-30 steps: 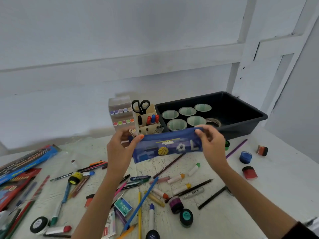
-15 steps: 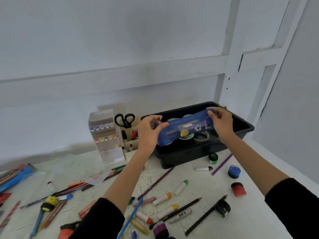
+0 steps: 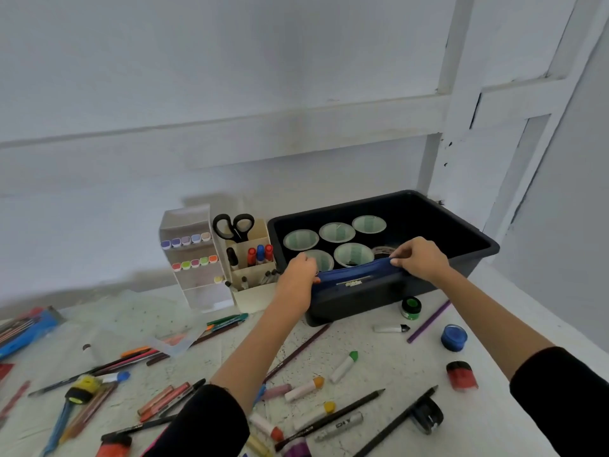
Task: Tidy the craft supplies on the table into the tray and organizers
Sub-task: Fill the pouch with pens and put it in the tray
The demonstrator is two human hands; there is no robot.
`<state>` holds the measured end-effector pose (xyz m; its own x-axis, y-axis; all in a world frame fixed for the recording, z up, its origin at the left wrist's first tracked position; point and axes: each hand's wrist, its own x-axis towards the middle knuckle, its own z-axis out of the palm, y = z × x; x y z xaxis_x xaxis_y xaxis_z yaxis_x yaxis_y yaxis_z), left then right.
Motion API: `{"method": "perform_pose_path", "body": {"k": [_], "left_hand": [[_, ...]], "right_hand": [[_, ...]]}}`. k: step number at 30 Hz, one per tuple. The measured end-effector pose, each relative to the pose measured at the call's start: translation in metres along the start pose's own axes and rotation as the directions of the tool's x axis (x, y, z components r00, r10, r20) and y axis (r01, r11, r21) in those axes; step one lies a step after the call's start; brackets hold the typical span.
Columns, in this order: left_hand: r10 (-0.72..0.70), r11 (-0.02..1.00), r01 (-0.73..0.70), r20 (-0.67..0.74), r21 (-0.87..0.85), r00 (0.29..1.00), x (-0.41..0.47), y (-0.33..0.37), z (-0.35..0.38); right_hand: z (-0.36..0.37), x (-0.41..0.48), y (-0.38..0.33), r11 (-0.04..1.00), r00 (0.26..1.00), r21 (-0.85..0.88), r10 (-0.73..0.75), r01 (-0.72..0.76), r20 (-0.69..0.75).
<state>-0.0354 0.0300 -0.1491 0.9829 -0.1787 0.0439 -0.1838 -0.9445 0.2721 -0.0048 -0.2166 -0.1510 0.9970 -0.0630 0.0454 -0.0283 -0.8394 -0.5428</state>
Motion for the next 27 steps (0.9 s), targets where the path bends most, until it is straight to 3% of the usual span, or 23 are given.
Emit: {"method": "perform_pose_path", "body": {"k": [2, 6, 12, 15, 18, 20, 22, 24, 27], "left_hand": [[-0.015, 0.995, 0.010, 0.052, 0.098, 0.999, 0.002, 0.005, 0.000], [0.084, 0.965, -0.099, 0.068, 0.244, 0.994, -0.001, 0.004, 0.002], [0.069, 0.942, -0.136, 0.217, 0.308, 0.974, -0.001, 0.010, -0.005], [0.187, 0.915, -0.199, 0.068, 0.352, 0.980, -0.014, 0.010, -0.003], [0.384, 0.871, -0.274, -0.217, 0.408, 0.897, -0.034, 0.001, 0.002], [0.440, 0.866, -0.297, -0.332, 0.402, 0.834, -0.045, -0.006, 0.010], [0.411, 0.905, -0.305, -0.420, 0.298, 0.809, -0.061, -0.011, 0.013], [0.338, 0.941, -0.285, -0.483, 0.181, 0.808, -0.082, -0.015, 0.011], [0.230, 0.972, -0.222, -0.507, 0.077, 0.831, -0.113, -0.022, 0.002]], "right_hand": [[-0.001, -0.002, -0.002, 0.999, 1.000, -0.036, 0.002, -0.001, 0.027], [0.001, -0.006, -0.003, 0.978, 0.991, -0.199, -0.035, 0.060, 0.128], [0.002, -0.011, -0.007, 0.942, 0.977, -0.308, -0.071, 0.131, 0.201], [0.003, -0.014, -0.007, 0.924, 0.978, -0.355, -0.075, 0.141, 0.194], [0.009, -0.020, -0.008, 0.926, 0.984, -0.335, -0.160, 0.176, 0.076], [0.016, -0.026, -0.013, 0.958, 0.970, -0.174, -0.240, 0.228, -0.048], [0.028, -0.037, -0.030, 0.947, 0.930, -0.065, -0.321, 0.314, -0.178], [0.042, -0.052, -0.052, 0.905, 0.855, -0.066, -0.420, 0.421, -0.305], [0.064, -0.077, -0.088, 0.827, 0.759, -0.022, -0.526, 0.561, -0.383]]}}
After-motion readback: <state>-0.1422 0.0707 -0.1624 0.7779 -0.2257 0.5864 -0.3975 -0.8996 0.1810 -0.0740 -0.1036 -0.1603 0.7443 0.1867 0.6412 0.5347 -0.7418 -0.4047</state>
